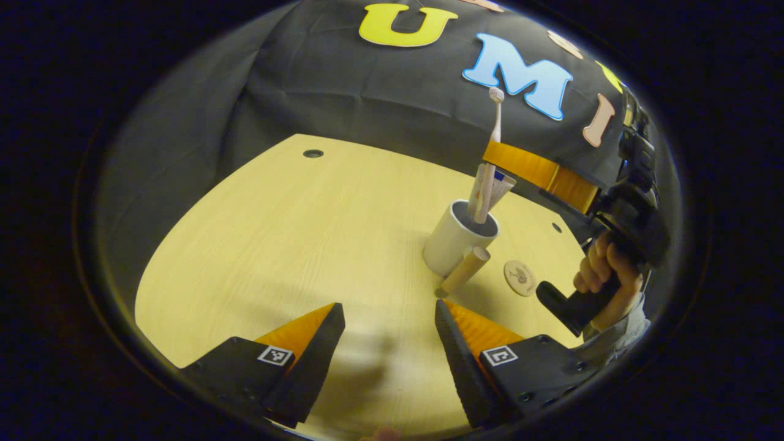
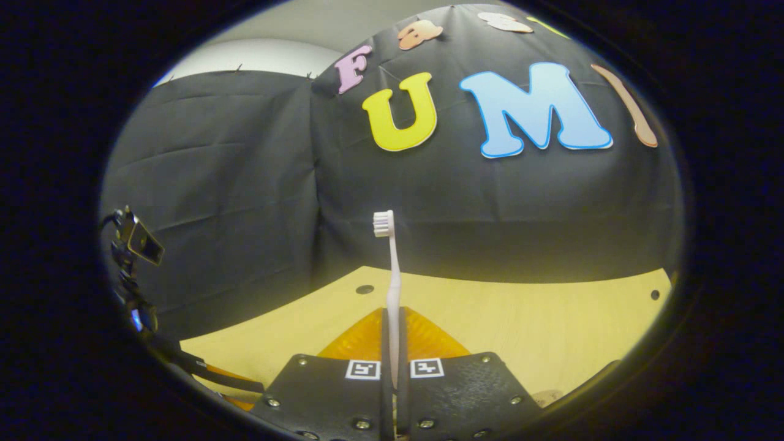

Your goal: Put the toothbrush and toothpaste on the desktop into the cup, then pick up the cup and place it on the coaster on the desktop.

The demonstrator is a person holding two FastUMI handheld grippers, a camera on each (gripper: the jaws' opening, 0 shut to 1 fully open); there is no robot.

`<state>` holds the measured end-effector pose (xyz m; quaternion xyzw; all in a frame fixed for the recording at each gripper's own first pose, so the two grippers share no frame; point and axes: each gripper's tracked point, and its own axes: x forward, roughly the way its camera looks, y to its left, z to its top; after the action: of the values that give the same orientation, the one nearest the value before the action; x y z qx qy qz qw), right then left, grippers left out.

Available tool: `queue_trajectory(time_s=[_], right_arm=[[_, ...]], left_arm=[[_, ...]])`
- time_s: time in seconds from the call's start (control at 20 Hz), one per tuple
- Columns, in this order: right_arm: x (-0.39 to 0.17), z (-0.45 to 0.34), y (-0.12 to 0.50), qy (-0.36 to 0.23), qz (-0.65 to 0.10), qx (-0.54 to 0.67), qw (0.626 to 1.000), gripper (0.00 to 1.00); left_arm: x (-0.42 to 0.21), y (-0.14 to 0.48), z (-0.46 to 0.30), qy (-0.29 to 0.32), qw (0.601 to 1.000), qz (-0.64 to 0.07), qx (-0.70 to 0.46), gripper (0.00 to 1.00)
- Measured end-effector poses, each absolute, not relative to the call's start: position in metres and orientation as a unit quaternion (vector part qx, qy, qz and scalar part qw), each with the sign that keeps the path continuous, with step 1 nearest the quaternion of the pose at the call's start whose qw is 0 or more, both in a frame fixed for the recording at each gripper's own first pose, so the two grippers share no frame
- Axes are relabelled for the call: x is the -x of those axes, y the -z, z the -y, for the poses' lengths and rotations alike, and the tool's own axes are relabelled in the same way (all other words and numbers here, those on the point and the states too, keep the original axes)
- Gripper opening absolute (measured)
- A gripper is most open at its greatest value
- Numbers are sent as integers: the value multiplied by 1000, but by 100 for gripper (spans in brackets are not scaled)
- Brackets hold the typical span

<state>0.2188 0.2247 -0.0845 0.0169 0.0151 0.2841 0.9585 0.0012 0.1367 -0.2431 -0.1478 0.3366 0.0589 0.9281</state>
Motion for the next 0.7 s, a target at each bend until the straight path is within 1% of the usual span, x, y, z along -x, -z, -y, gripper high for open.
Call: queue_trajectory(time_s=[0.25,0.4,0.45,0.5,0.55,0.6,0.65,0.7], right_arm=[[-226,-225,95,-260,1,43,965,3],[-226,-220,101,-243,1,62,968,5],[-226,-219,101,-241,-1,64,968,5],[-228,-218,103,-237,-4,64,969,5],[-227,-216,102,-237,-6,63,969,6],[-226,-217,103,-240,-9,60,969,8],[-223,-217,101,-243,-12,57,968,14],[-223,-216,102,-241,-13,55,969,14]], left_arm=[[-2,242,-141,-65,927,-342,141,97],[-3,243,-141,-63,927,-341,143,96],[-4,242,-140,-62,928,-340,142,100],[-6,243,-139,-59,928,-340,141,100],[-8,244,-138,-58,928,-339,141,96],[-10,244,-134,-56,928,-338,142,100],[-12,243,-132,-57,928,-339,143,96],[-12,240,-129,-57,928,-339,145,100]])
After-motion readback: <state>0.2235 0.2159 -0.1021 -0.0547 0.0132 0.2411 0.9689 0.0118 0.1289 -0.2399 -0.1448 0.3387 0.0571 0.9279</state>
